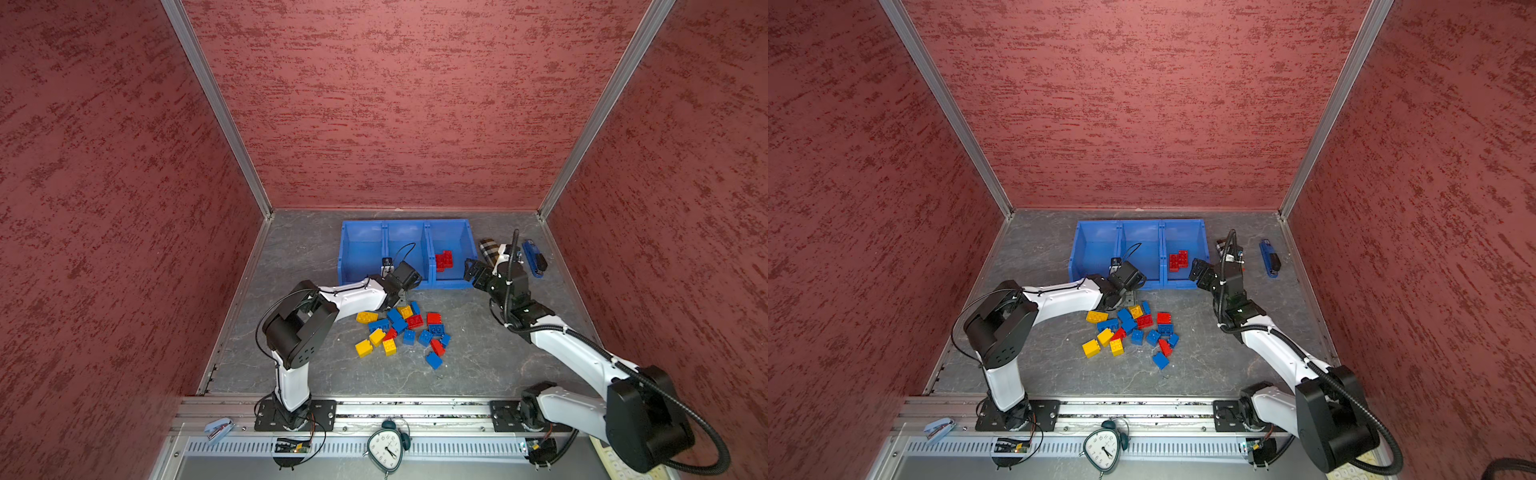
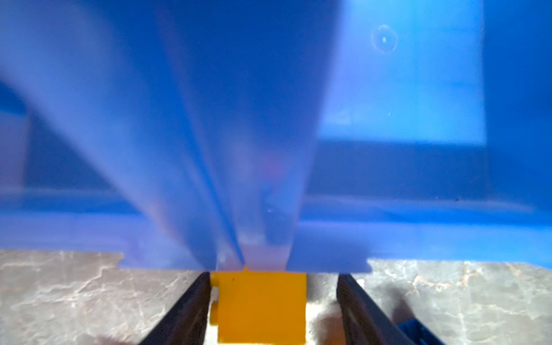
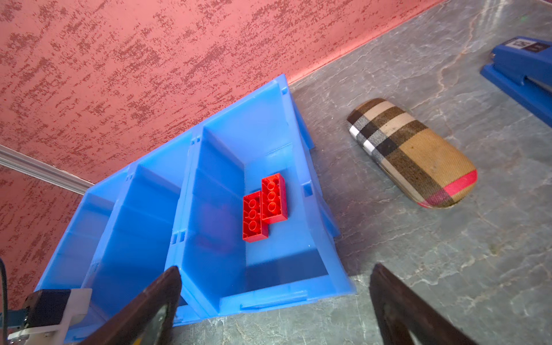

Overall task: Sort the legos into containers by color
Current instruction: 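Grasp a yellow brick by the bin with the left gripper while the right withdraws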

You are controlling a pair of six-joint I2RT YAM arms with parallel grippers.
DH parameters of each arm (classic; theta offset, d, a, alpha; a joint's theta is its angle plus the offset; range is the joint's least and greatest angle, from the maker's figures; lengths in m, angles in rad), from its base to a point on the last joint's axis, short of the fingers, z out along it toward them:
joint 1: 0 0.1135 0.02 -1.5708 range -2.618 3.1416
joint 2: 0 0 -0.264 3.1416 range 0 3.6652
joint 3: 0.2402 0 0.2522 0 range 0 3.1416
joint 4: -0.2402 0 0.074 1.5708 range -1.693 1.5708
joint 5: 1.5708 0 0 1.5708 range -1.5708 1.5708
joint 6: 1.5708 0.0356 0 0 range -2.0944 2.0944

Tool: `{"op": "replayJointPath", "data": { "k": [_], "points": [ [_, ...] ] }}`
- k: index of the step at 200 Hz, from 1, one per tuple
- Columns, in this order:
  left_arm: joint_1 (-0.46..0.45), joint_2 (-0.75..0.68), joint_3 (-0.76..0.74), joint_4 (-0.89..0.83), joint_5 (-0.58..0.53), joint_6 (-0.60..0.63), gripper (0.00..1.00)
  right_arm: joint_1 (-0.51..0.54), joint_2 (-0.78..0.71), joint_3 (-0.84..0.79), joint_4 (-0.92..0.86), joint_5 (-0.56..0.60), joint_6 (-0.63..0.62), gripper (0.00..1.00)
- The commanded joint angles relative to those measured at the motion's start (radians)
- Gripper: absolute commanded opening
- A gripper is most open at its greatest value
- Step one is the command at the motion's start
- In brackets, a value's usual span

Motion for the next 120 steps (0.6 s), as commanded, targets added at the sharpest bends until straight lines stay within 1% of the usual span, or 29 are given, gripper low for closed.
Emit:
{"op": "replayJointPath", "data": {
  "k": [1,22,32,39,49,56,68,84,94,120],
  "points": [
    [0.012,0.047,0.014,-0.009,0.039,0.0,0.63,-0.002,-0.006,0.026,0.023,-0.006,0.008,0.99],
    [0.009,0.057,0.035,-0.059,0.019,-0.015,0.59,-0.001,-0.026,0.021,0.011,0.008,0.001,0.99],
    [0.001,0.039,0.023,-0.053,0.003,-0.016,0.55,-0.001,-0.038,0.016,0.007,0.019,-0.001,0.99],
    [-0.007,0.013,0.004,-0.033,-0.01,-0.008,0.55,-0.002,-0.044,0.011,0.005,0.025,-0.004,0.99],
    [-0.023,-0.029,-0.033,0.024,-0.016,0.017,0.58,-0.001,-0.053,0.003,0.007,0.033,-0.007,0.99],
    [-0.037,-0.061,-0.058,0.059,-0.028,0.03,0.63,-0.002,-0.057,0.0,0.005,0.034,-0.009,0.99],
    [-0.063,-0.11,-0.106,0.117,-0.049,0.057,0.69,-0.002,-0.061,-0.001,0.001,0.036,-0.012,0.99],
    [-0.08,-0.147,-0.175,0.202,-0.071,0.099,0.7,-0.001,-0.061,-0.002,0.001,0.039,-0.015,0.99],
    [-0.077,-0.147,-0.2,0.216,-0.097,0.102,0.7,-0.001,-0.06,-0.004,0.003,0.041,-0.017,0.99],
    [-0.053,-0.107,-0.206,0.269,-0.137,0.144,0.73,-0.002,-0.052,0.001,0.008,0.033,-0.026,0.99]
  ]
}}
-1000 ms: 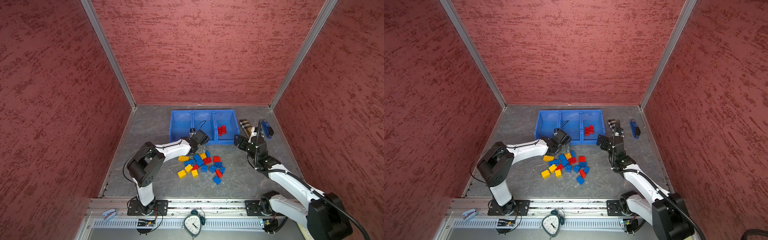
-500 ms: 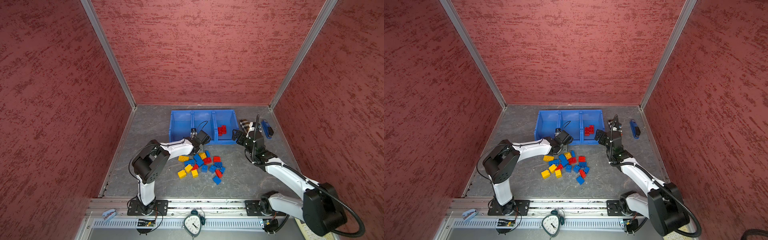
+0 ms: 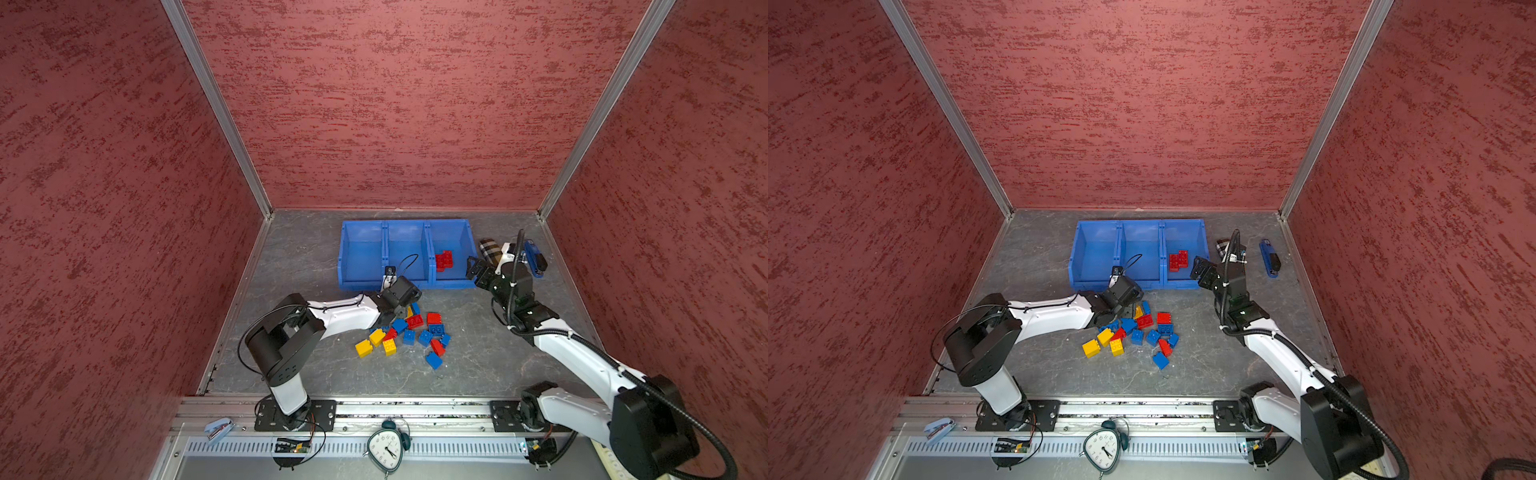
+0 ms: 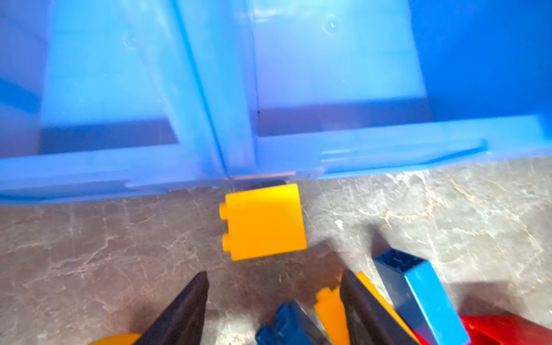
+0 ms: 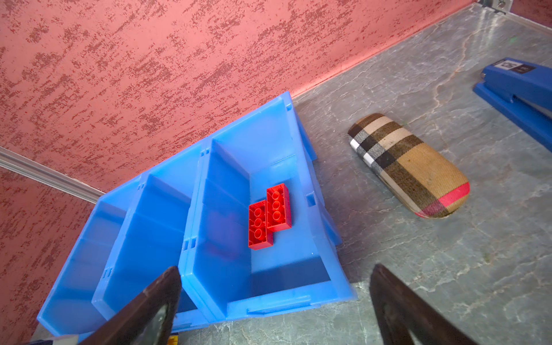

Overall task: Sort the legos into containers by color
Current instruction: 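Grasp a yellow brick by the bin with the left gripper while the right withdraws, then lift the yellow brick with the left gripper over the middle compartment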

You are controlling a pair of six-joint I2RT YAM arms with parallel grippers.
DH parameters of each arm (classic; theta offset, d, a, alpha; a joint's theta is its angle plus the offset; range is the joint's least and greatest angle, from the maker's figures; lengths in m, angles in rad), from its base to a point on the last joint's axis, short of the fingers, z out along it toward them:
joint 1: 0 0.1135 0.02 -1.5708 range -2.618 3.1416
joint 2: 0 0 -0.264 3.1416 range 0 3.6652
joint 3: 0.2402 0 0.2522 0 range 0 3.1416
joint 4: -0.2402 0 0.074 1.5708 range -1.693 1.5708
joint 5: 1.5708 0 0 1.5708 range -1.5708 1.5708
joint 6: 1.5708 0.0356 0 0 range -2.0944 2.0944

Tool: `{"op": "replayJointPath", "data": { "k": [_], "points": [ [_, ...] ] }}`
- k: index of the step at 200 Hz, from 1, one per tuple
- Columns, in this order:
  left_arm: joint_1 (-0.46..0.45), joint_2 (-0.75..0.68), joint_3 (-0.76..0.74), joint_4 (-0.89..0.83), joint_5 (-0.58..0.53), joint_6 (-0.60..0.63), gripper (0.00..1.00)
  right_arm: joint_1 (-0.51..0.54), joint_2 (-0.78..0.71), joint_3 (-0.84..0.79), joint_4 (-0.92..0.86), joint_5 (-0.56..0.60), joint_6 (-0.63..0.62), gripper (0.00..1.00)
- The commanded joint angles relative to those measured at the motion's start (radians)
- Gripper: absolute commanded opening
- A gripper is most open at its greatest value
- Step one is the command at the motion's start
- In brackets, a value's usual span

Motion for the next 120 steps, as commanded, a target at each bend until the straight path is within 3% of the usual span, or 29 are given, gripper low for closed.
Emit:
{"op": "replayJointPath", "data": {
  "k": [1,54,69,93,120],
  "points": [
    [0.026,0.033,-0.01,0.104,-0.068,0.066,0.73,-0.002,-0.004,0.001,0.012,0.022,-0.018,0.99],
    [0.02,0.13,0.012,0.167,-0.087,0.102,0.73,-0.002,-0.019,0.016,-0.004,0.04,-0.039,0.99],
    [0.025,0.145,0.009,0.197,-0.08,0.102,0.68,-0.002,-0.021,0.016,-0.007,0.043,-0.048,0.99],
    [0.02,0.155,0.03,0.167,-0.082,0.094,0.51,-0.002,-0.022,0.023,-0.021,0.045,-0.052,0.99],
    [-0.006,0.076,-0.026,0.188,-0.116,0.092,0.41,-0.002,-0.029,0.014,-0.013,0.045,-0.048,0.99]
  ]
}}
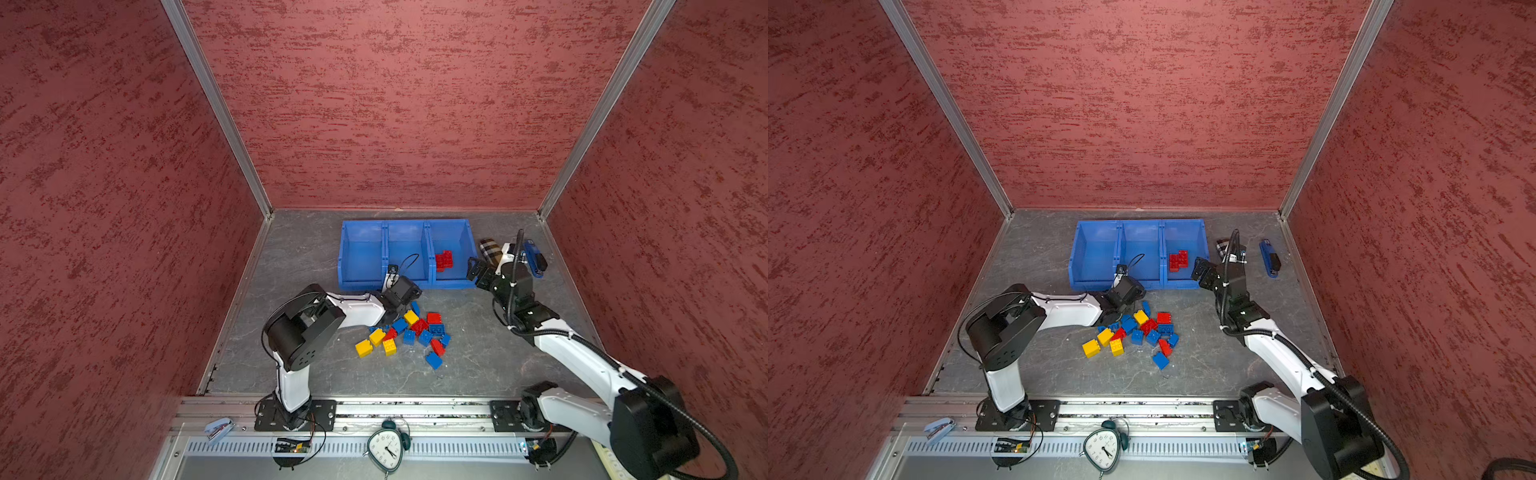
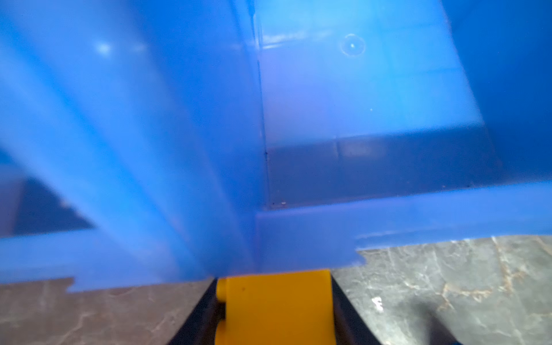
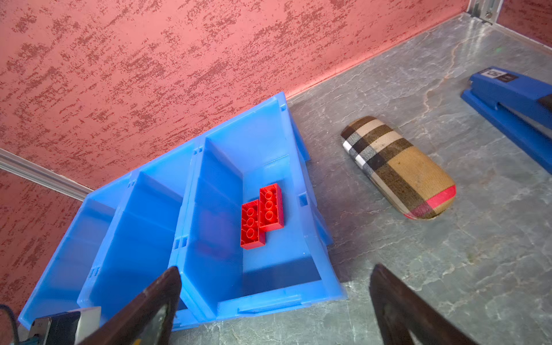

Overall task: Sort the legos into containers by color
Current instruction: 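Lift the yellow brick with the left gripper over the middle compartment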

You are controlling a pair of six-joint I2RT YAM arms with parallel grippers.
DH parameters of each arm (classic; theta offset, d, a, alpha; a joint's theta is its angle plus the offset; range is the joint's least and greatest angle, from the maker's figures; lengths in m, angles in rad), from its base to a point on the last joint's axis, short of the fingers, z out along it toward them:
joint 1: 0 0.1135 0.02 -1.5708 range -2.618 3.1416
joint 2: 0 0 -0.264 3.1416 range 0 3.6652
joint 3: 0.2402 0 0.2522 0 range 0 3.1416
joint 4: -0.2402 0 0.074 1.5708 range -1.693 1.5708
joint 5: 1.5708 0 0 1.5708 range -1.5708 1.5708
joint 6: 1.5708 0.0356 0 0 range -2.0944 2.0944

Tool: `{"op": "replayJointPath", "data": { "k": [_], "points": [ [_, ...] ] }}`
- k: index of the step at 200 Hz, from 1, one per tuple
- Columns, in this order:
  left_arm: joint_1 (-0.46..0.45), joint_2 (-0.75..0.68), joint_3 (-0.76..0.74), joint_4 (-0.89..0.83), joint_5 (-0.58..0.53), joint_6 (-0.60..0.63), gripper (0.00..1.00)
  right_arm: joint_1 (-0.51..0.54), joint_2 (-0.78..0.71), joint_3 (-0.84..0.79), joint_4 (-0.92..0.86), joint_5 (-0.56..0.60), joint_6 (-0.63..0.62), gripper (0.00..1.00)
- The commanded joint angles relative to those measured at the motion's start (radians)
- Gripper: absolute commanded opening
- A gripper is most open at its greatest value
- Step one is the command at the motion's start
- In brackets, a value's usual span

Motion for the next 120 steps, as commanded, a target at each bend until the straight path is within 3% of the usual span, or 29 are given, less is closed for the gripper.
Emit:
{"op": "replayJointPath", "data": {
  "k": [1,19,43,65,83,120],
  "points": [
    [-0.024,-0.061,-0.037,0.024,-0.039,0.003,0.41,-0.001,-0.022,0.014,0.003,0.027,-0.011,0.99],
    [-0.045,-0.15,-0.069,0.005,-0.066,0.01,0.33,-0.002,-0.022,0.013,0.003,0.027,-0.011,0.99],
    [-0.085,-0.302,-0.084,-0.046,-0.096,0.022,0.31,-0.001,-0.021,0.017,0.007,0.024,-0.014,0.99],
    [-0.082,-0.377,-0.07,0.008,-0.01,0.104,0.36,-0.002,-0.018,0.021,0.025,0.018,-0.016,0.99],
    [-0.033,-0.335,0.032,-0.044,0.034,0.125,0.35,-0.002,-0.013,0.022,0.044,0.003,-0.014,0.99],
    [0.066,-0.116,0.298,-0.121,0.156,0.2,0.32,-0.002,-0.019,0.027,0.045,-0.048,-0.009,0.99]
  ]
}}
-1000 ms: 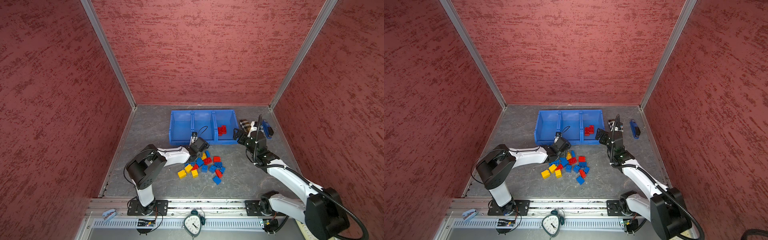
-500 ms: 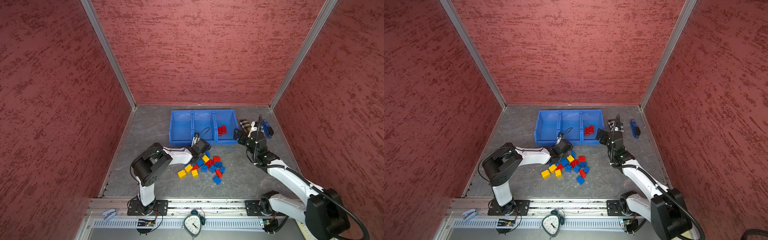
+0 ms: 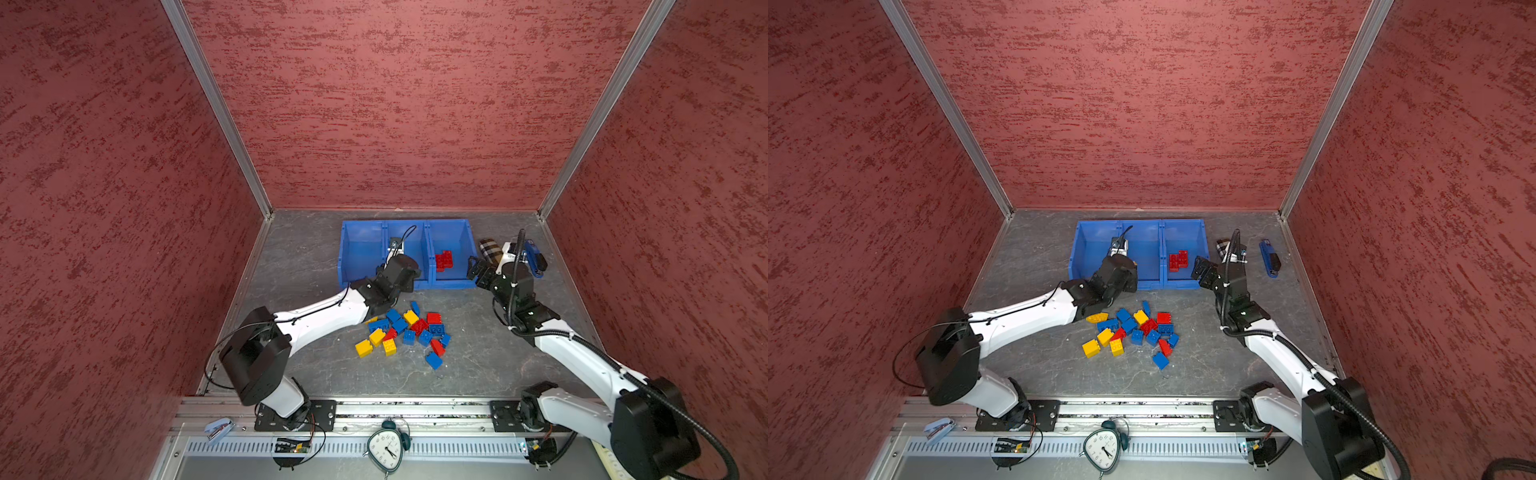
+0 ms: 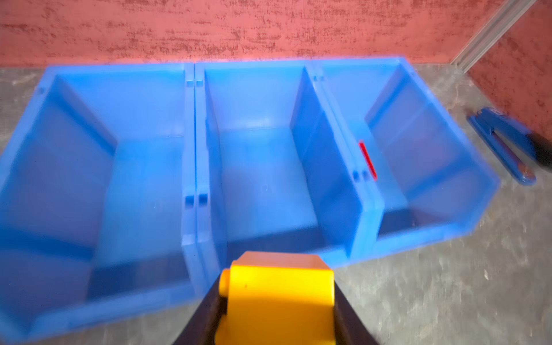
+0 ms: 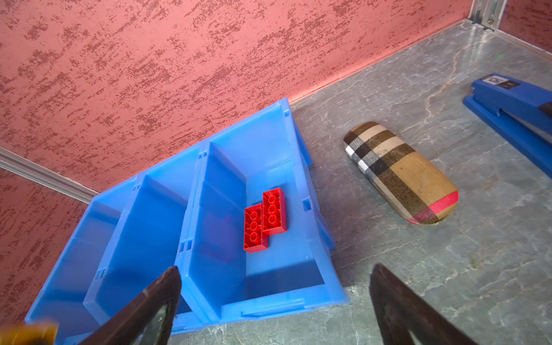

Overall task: Sort the legos into containers by color
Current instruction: 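Lift the yellow brick with the left gripper over the middle compartment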

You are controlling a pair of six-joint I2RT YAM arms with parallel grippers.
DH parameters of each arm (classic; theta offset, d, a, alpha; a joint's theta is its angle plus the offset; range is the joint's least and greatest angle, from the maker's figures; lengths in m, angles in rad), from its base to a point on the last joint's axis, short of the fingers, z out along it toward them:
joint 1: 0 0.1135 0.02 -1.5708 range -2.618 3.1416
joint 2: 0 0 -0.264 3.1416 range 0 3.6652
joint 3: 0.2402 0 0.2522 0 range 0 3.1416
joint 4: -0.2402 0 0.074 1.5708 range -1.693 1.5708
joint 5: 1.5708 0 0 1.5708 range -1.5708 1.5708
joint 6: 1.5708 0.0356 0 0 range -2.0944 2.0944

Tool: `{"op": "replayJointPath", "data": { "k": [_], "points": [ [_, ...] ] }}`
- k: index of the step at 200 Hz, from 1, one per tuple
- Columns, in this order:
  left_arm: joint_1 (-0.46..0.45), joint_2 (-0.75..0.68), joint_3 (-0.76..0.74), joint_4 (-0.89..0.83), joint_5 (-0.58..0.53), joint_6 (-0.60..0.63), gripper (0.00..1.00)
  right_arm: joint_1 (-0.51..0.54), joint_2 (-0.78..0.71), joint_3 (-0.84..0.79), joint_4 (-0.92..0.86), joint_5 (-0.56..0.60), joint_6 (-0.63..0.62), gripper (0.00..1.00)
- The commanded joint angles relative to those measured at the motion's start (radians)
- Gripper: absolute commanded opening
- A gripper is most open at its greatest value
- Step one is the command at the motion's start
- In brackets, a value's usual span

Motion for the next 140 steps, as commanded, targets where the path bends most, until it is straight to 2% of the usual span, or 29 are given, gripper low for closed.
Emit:
{"op": "replayJointPath", "data": {
  "k": [1,46,74,89,115,140],
  "points": [
    [0.047,0.131,0.132,-0.061,0.101,0.091,0.32,-0.002,-0.014,0.027,0.03,-0.039,-0.006,0.99],
    [0.081,0.399,0.438,-0.165,0.094,0.159,0.32,-0.002,-0.032,0.023,0.018,-0.125,0.003,0.99],
    [0.099,0.491,0.602,-0.302,0.098,0.147,0.41,-0.001,-0.033,0.029,0.01,-0.163,-0.001,0.99],
    [0.094,0.468,0.606,-0.317,0.127,0.151,0.54,-0.002,-0.03,0.033,0.008,-0.171,-0.004,0.99],
    [0.072,0.356,0.524,-0.304,0.148,0.157,0.78,-0.002,-0.015,0.035,0.002,-0.173,-0.005,0.99],
    [0.058,0.225,0.431,-0.355,0.165,0.158,0.89,-0.002,-0.004,0.039,-0.005,-0.16,0.003,0.99]
  ]
}}
